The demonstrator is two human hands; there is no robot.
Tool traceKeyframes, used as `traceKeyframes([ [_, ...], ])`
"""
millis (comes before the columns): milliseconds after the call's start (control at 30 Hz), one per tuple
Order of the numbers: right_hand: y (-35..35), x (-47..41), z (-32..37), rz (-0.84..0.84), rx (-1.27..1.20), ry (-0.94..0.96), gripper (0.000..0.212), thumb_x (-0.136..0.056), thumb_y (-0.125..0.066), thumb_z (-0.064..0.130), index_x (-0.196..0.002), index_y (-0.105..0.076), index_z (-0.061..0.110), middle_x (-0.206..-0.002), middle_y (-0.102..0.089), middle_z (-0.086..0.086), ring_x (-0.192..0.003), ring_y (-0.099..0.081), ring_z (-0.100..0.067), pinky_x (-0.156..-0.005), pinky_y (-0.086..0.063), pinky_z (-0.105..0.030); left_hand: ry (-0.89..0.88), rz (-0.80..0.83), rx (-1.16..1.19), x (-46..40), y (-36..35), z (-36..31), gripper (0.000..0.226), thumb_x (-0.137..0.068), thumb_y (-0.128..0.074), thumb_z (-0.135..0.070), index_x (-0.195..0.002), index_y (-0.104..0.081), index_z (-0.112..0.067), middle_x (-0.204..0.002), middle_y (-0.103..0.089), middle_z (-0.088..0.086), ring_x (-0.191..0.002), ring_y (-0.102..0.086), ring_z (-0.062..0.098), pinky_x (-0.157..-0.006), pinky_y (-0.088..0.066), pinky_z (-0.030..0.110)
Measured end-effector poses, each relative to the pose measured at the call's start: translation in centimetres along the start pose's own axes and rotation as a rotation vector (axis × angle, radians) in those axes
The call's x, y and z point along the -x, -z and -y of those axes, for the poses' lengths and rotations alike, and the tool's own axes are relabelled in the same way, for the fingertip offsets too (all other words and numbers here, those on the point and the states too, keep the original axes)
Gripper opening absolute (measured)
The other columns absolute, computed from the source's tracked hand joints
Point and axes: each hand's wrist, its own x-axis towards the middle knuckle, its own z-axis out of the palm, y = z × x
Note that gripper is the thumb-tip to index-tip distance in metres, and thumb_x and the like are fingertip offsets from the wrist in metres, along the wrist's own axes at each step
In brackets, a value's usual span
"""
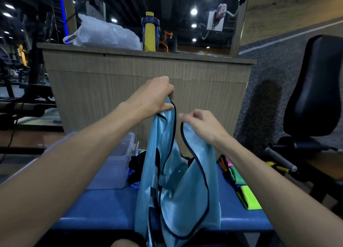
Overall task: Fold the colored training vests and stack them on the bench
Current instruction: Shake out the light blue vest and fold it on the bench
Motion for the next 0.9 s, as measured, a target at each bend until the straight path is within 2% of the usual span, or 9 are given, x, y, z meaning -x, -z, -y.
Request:
traceKeyframes([
  [100, -1.2, -0.3, 0.5, -0.013, 0.124, 0.023, 0.062, -0.071, -0.073, 0.074, -0.087, -0.067, 0.014, -0.071, -0.066, 0.006, -0.064, -0.061, -0.013, -0.056, -0.046, -0.033, -0.024, -0.02, 0.04, -0.4, -0.1, -0.7, 0.024, -0.085, -0.078, -0.04, -0.097, -0.072, -0.02, -0.094, -0.046, -0.008, -0.092, -0.055, 0.018, -0.076, -0.043, 0.032],
  [200, -2.2, -1.5, -0.5, -0.024, 0.275, 0.006, 0.031, -0.08, -0.071, 0.05, -0.079, -0.067, 0.019, -0.077, -0.071, -0.002, -0.076, -0.069, -0.025, -0.068, -0.058, -0.041, -0.046, -0.065, 0.076, -0.6, 0.0, -1.1, 0.018, -0.087, -0.077, -0.038, -0.093, -0.073, -0.022, -0.092, -0.048, -0.007, -0.088, -0.049, 0.014, -0.077, -0.04, 0.03],
  [267, -1.7, -2.0, -1.0, -0.055, 0.281, -0.001, 0.021, -0.084, -0.064, 0.036, -0.076, -0.066, 0.017, -0.076, -0.07, -0.006, -0.074, -0.068, -0.029, -0.065, -0.057, -0.039, -0.033, -0.075, 0.086, -0.5, 0.0, -0.6, 0.01, -0.093, -0.072, -0.03, -0.097, -0.073, -0.021, -0.094, -0.049, -0.007, -0.091, -0.05, 0.013, -0.08, -0.039, 0.028],
  [367, 0.2, -2.2, -1.4, -0.092, 0.169, -0.033, 0.024, -0.087, -0.059, 0.028, -0.083, -0.069, 0.006, -0.07, -0.069, -0.008, -0.055, -0.055, -0.02, -0.048, -0.039, -0.027, -0.018, -0.072, 0.181, 0.5, -0.7, 1.2, 0.011, -0.097, -0.065, -0.019, -0.104, -0.073, -0.023, -0.09, -0.045, -0.012, -0.087, -0.05, 0.009, -0.081, -0.034, 0.022],
  [467, 1.9, -3.1, -2.2, -0.104, 0.06, -0.113, 0.026, -0.09, -0.058, 0.023, -0.077, -0.059, 0.0, -0.061, -0.051, -0.004, -0.052, -0.041, -0.017, -0.051, -0.029, -0.029, -0.028, -0.028, 0.32, 2.0, -1.6, 2.3, 0.014, -0.096, -0.066, -0.014, -0.099, -0.074, -0.026, -0.089, -0.044, -0.014, -0.081, -0.047, 0.0, -0.071, -0.033, 0.017],
  [600, 2.9, -4.4, -2.2, -0.142, -0.292, -0.236, 0.029, -0.083, -0.06, 0.02, -0.087, -0.06, -0.008, -0.073, -0.057, -0.011, -0.066, -0.054, -0.024, -0.062, -0.039, -0.038, -0.058, 0.098, 0.459, 3.9, -3.6, 0.7, 0.022, -0.094, -0.066, -0.006, -0.087, -0.078, -0.023, -0.093, -0.047, -0.007, -0.082, -0.05, 0.001, -0.072, -0.036, 0.014],
  [700, 2.8, -4.7, -0.8, -0.134, -0.388, -0.261, 0.006, -0.09, -0.058, 0.011, -0.088, -0.057, 0.006, -0.078, -0.056, -0.015, -0.069, -0.056, -0.028, -0.063, -0.04, -0.038, -0.092, 0.206, 0.47, 5.3, -5.7, -2.3, 0.03, -0.096, -0.056, 0.0, -0.092, -0.079, -0.02, -0.097, -0.047, -0.008, -0.085, -0.05, 0.002, -0.077, -0.036, 0.013],
  [800, 2.0, -5.1, -0.1, -0.141, -0.377, -0.249, 0.005, -0.09, -0.056, 0.01, -0.088, -0.052, 0.008, -0.08, -0.049, -0.013, -0.071, -0.048, -0.025, -0.065, -0.034, -0.038, -0.047, 0.329, 0.423, 6.1, -7.5, -4.7, 0.026, -0.098, -0.049, -0.019, -0.101, -0.074, -0.016, -0.096, -0.042, -0.008, -0.091, -0.051, 0.013, -0.086, -0.045, 0.031],
  [900, 1.5, -5.1, 0.0, -0.123, -0.356, -0.24, 0.006, -0.088, -0.056, 0.01, -0.085, -0.05, 0.01, -0.08, -0.046, -0.011, -0.074, -0.044, -0.025, -0.067, -0.032, -0.04, 0.099, 0.419, 0.4, 6.8, -8.5, -5.7, 0.06, -0.087, -0.04, -0.068, -0.088, -0.068, -0.016, -0.101, -0.048, -0.005, -0.097, -0.051, 0.016, -0.084, -0.05, 0.045],
])
